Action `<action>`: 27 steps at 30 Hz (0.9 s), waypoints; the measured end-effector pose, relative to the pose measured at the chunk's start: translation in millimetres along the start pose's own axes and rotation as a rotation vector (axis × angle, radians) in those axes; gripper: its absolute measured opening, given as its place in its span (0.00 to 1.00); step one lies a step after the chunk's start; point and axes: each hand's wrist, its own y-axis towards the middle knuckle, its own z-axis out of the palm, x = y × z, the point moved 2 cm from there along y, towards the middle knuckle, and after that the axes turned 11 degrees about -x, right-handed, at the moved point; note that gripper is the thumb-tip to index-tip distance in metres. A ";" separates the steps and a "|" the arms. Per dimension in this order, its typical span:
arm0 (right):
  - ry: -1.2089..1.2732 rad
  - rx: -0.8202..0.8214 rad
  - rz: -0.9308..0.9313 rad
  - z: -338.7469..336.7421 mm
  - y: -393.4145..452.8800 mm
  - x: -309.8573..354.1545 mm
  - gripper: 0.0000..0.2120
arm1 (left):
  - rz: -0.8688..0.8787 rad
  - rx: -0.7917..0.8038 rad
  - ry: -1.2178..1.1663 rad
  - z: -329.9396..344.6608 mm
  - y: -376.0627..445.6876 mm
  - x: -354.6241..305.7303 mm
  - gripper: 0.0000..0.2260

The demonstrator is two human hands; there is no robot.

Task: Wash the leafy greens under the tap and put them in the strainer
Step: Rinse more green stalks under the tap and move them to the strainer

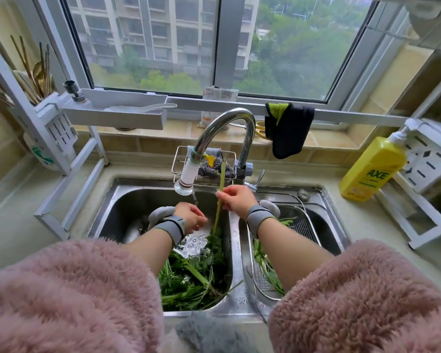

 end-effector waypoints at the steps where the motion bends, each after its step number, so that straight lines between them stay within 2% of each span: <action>1: -0.001 -0.045 -0.012 -16.4 -0.5 3.8 0.09 | 0.016 0.019 -0.003 6.4 -0.6 -8.3 0.09; 6: -0.069 -0.218 -0.028 -78.0 13.3 12.6 0.12 | 0.067 0.033 -0.080 26.2 -6.5 -38.5 0.12; 9: -0.162 -0.288 0.063 -111.4 20.1 -1.4 0.13 | 0.106 0.058 -0.079 42.6 -10.6 -54.3 0.12; 12: -0.292 -0.210 0.205 -126.5 21.0 -23.5 0.10 | 0.105 0.078 -0.078 54.0 -8.6 -59.1 0.11; 15: -0.311 -0.118 0.359 -126.4 19.6 -51.8 0.08 | 0.102 0.111 -0.053 65.0 -3.9 -57.1 0.11; 18: -0.345 -0.032 0.447 -117.2 15.7 -78.3 0.11 | 0.082 0.105 -0.039 69.5 1.0 -49.6 0.12; 20: -0.481 0.014 0.445 -112.5 10.8 -87.1 0.13 | 0.068 0.099 -0.022 68.0 2.8 -41.8 0.11; 23: -0.690 -0.003 0.365 -107.6 5.2 -85.2 0.19 | 0.034 0.120 0.000 61.4 4.0 -26.8 0.10; 25: -0.628 -0.014 0.294 -92.1 6.0 -75.7 0.14 | -0.014 0.119 0.001 53.3 5.3 -11.1 0.10; 27: -0.438 -0.003 0.271 -68.5 11.8 -65.7 0.07 | -0.074 0.097 -0.021 41.4 8.9 8.1 0.10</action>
